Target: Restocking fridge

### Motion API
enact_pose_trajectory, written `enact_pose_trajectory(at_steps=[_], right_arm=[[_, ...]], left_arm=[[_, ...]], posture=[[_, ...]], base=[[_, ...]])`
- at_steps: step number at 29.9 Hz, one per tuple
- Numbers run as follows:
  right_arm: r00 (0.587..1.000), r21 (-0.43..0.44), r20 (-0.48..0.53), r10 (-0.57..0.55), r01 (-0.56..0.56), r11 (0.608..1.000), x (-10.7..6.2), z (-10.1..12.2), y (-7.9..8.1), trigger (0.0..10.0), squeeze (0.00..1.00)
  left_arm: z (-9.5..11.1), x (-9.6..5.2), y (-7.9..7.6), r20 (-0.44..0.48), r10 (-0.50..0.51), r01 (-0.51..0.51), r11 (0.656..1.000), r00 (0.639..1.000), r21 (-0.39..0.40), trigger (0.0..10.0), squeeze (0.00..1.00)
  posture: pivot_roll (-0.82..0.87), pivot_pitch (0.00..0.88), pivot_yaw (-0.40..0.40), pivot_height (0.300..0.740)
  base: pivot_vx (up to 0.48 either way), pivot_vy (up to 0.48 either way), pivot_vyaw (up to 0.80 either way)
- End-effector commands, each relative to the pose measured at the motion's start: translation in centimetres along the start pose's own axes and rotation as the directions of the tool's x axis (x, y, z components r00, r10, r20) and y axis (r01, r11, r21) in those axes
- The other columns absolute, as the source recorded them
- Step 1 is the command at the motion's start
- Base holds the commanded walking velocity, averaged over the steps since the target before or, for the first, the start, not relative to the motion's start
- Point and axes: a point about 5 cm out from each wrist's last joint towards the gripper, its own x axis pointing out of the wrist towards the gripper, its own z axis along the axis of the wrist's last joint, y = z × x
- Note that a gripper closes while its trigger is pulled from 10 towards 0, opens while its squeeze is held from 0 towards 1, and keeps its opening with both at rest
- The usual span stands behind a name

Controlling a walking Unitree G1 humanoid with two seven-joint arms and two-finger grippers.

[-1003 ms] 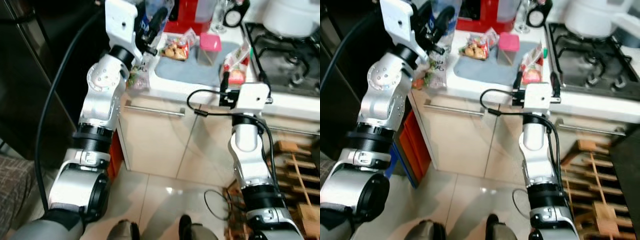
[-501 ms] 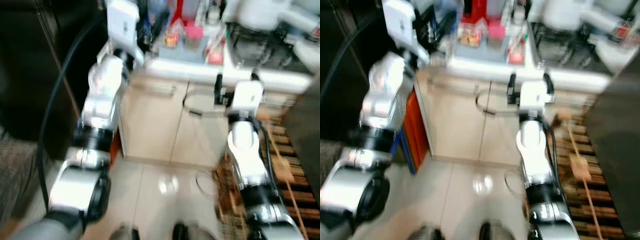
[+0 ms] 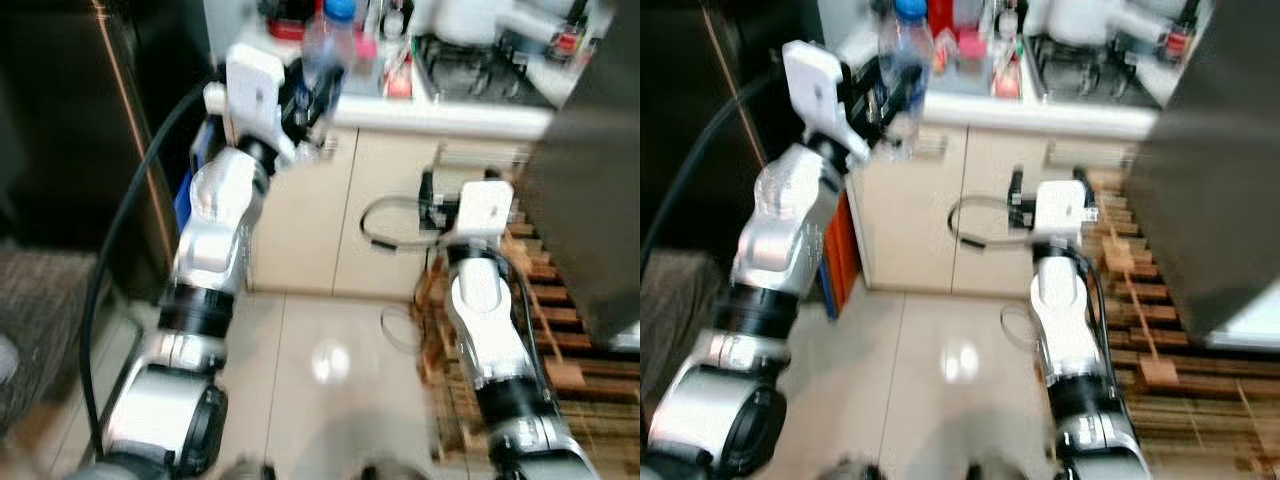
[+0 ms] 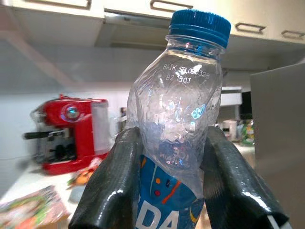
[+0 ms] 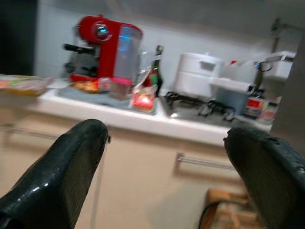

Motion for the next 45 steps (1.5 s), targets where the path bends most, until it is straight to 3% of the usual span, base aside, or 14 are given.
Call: enact_pose_trajectory(at_steps=[1,7,10,13,14,16,20,21,23,26,28,35,40,45], right_arm=[[1.000,0.008,-0.012,-0.003,0.003,1.000,0.0,-0.2,-0.2,10.0,0.00],[0.998,0.017,-0.046,0.034,-0.033,0.999,-0.4,-0.9,0.0,10.0,0.00],[0.996,0.033,-0.083,0.039,-0.037,0.999,-0.7,-1.6,0.2,10.0,0.00],[0.992,0.042,-0.112,0.052,-0.047,0.998,-0.9,-2.2,0.5,10.0,0.00],[0.992,0.042,-0.112,0.052,-0.047,0.998,-0.9,-2.2,0.5,10.0,0.00],[0.990,0.043,-0.128,0.063,-0.058,0.997,-1.1,-2.6,0.5,10.0,0.00],[0.988,0.039,-0.142,0.064,-0.059,0.997,-1.2,-2.9,0.2,10.0,0.00],[0.981,0.048,-0.189,0.048,-0.039,0.998,-1.7,-3.9,-0.3,10.0,0.00],[0.967,0.068,-0.253,0.014,0.003,0.998,-2.4,-5.0,-1.1,10.0,0.00],[0.965,0.070,-0.262,0.008,0.011,0.997,-2.6,-5.2,-1.3,10.0,0.00],[0.944,0.058,-0.329,-0.026,0.047,0.997,-3.9,-6.6,-2.3,10.0,0.00],[0.935,0.034,-0.355,-0.027,0.041,0.999,-4.7,-7.3,-2.7,10.0,0.00],[0.930,0.040,-0.367,-0.032,0.050,0.998,-4.8,-7.5,-2.8,10.0,0.00],[0.938,0.027,-0.345,0.033,-0.025,0.999,-5.4,-7.5,-2.0,10.0,0.00]], left_arm=[[0.5,0.1,-0.3,0.020,0.004,-0.004,1.000,1.000,-0.002,10.0,0.00],[-2.2,-2.5,-0.2,-0.091,0.064,-0.068,0.997,0.994,-0.037,10.0,0.00],[-4.8,-5.3,0.2,-0.208,0.127,-0.140,0.989,0.970,-0.052,10.0,0.00],[-7.1,-7.2,0.5,-0.309,0.209,-0.237,0.970,0.928,-0.053,10.0,0.00],[-7.1,-7.2,0.5,-0.309,0.209,-0.237,0.970,0.928,-0.053,10.0,0.00],[-9.0,-8.9,1.1,-0.385,0.286,-0.323,0.946,0.878,-0.035,10.0,0.00],[-10.2,-10.0,1.5,-0.433,0.326,-0.384,0.922,0.840,-0.051,10.0,0.00],[-11.2,-11.1,1.8,-0.481,0.350,-0.428,0.902,0.804,-0.059,10.0,0.00],[-11.9,-11.9,1.7,-0.518,0.348,-0.440,0.896,0.782,-0.063,10.0,0.00],[-11.9,-11.9,1.6,-0.521,0.345,-0.439,0.896,0.781,-0.065,10.0,0.00],[-11.9,-11.5,0.7,-0.505,0.294,-0.377,0.924,0.811,-0.068,10.0,0.00],[-11.6,-10.1,-0.6,-0.477,0.220,-0.296,0.951,0.851,-0.090,10.0,0.00],[-11.8,-9.4,-0.6,-0.479,0.211,-0.291,0.952,0.852,-0.098,10.0,0.00],[-12.3,-8.7,-0.5,-0.506,0.226,-0.302,0.951,0.833,-0.073,10.0,0.00]], posture=[[-0.11,0.000,-0.008,0.740],[-0.08,0.000,-0.022,0.740],[-0.06,0.000,-0.027,0.740],[-0.05,0.000,-0.040,0.740],[-0.05,0.000,-0.040,0.740],[-0.05,0.000,-0.051,0.740],[-0.05,0.000,-0.059,0.740],[-0.06,0.000,-0.059,0.740],[-0.07,0.000,-0.051,0.740],[-0.07,0.000,-0.050,0.740],[-0.09,0.000,-0.039,0.740],[-0.12,0.000,-0.020,0.740],[-0.14,0.000,-0.002,0.740],[-0.15,0.000,0.005,0.740]], base=[[-0.304,0.000,0.00],[0.000,0.000,0.00],[0.000,-0.311,0.00],[0.000,-0.446,0.00],[0.000,-0.439,0.00],[0.000,-0.439,0.00],[0.000,-0.439,0.00],[0.000,-0.439,0.00],[0.000,-0.439,0.00],[0.000,-0.439,0.00],[0.000,-0.439,0.00],[0.000,-0.439,0.00],[0.000,-0.439,0.00],[0.000,-0.442,0.00]])
